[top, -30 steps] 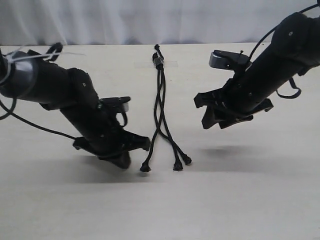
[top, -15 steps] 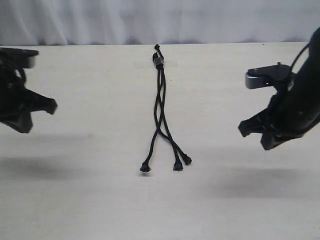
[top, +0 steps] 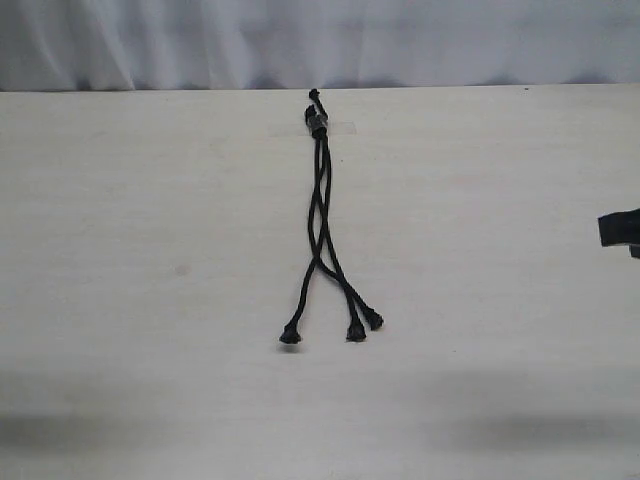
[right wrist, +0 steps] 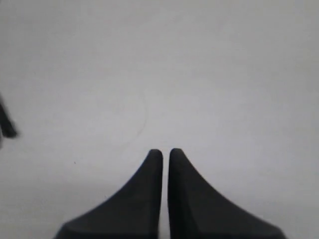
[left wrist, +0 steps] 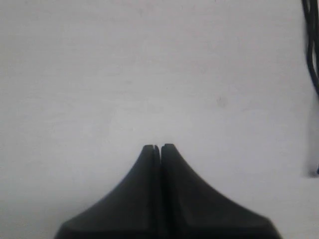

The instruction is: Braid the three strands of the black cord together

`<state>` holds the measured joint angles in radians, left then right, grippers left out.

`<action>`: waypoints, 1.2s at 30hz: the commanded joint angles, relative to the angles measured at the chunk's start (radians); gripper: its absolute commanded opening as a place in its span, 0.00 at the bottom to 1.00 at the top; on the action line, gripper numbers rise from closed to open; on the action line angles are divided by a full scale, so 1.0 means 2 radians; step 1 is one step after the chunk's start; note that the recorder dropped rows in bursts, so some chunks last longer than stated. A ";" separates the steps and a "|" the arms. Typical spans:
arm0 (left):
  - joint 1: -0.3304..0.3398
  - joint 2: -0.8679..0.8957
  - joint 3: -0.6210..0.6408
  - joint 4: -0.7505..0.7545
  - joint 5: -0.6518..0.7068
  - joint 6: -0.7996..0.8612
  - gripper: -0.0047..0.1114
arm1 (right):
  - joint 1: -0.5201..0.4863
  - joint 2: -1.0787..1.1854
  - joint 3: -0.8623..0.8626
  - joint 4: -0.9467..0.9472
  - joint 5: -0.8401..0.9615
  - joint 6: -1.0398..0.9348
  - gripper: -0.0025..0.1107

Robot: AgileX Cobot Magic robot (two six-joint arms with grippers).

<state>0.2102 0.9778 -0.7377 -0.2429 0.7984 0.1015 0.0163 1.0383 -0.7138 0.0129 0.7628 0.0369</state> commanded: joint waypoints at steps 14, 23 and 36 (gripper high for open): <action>0.002 -0.140 0.067 0.010 -0.100 0.003 0.04 | 0.011 -0.254 0.097 -0.006 -0.158 0.000 0.06; 0.002 -0.140 0.067 0.010 -0.100 0.003 0.04 | 0.000 -0.329 0.111 0.005 -0.163 0.000 0.06; 0.002 -0.141 0.067 0.010 -0.099 0.003 0.04 | -0.019 -0.519 0.342 0.005 -0.216 0.000 0.06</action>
<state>0.2102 0.7013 -0.6101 -0.2256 0.6146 0.1055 -0.0173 0.0107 -0.0828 0.0178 0.3515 0.0369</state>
